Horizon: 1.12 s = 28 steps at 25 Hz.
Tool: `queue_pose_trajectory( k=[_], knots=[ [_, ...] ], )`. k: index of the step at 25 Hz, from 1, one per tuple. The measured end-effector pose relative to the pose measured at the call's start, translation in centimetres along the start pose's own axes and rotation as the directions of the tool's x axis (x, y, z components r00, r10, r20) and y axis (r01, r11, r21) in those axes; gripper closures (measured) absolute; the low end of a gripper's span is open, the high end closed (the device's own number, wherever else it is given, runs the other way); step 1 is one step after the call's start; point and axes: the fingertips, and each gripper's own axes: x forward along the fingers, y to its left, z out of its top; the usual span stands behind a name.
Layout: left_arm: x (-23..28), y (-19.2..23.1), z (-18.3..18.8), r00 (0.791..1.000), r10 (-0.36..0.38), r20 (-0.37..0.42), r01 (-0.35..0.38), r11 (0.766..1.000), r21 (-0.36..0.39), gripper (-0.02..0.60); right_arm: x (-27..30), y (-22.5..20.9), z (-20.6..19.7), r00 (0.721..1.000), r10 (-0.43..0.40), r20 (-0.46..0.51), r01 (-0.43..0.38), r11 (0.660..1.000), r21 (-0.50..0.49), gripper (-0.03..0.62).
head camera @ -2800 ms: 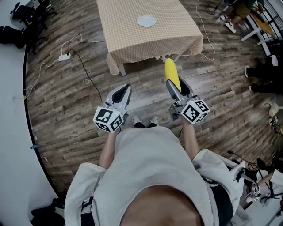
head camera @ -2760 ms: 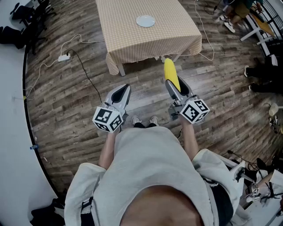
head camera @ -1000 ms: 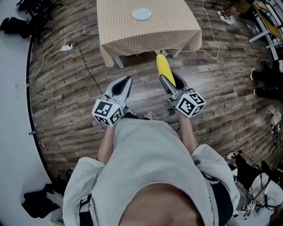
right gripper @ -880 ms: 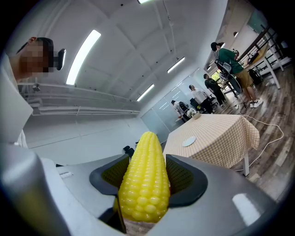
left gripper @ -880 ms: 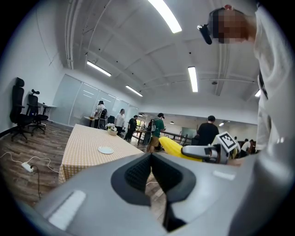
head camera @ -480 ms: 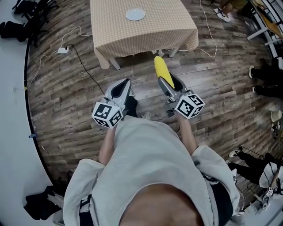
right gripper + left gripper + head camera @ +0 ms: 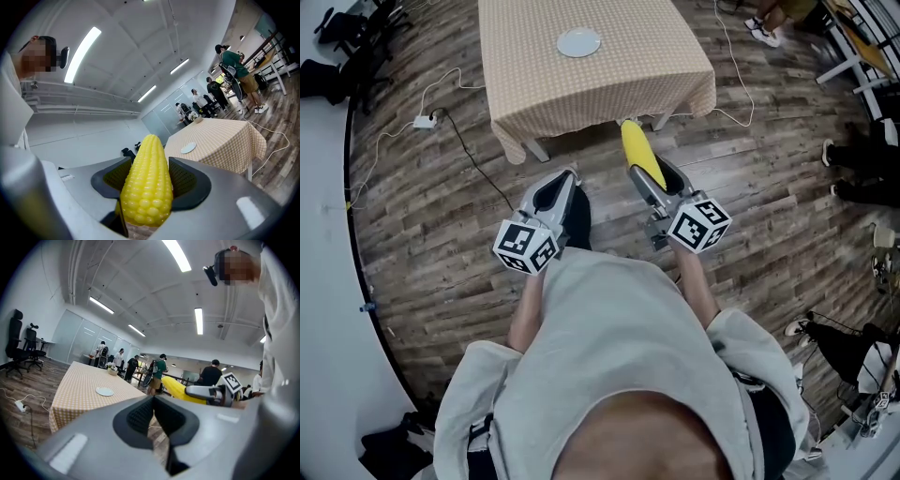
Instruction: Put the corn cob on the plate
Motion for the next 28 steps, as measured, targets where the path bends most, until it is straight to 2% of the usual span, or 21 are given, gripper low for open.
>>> queue_pose_trajectory(
  k=[7, 28],
  knots=[
    [4.9, 6.2, 0.4, 0.999, -0.034, -0.007, 0.033, 0.999, -0.019, 0.574, 6.3, -2.9, 1.2, 1.0, -0.028, 0.004, 0.028, 1.0, -0.01, 0.339],
    [22.4, 29.1, 7.4, 0.996, -0.079, -0.046, 0.077, 0.996, -0.048, 0.574, 32.0, -13.0, 8.9, 0.996, -0.09, -0.015, 0.09, 0.996, 0.0, 0.339]
  ],
)
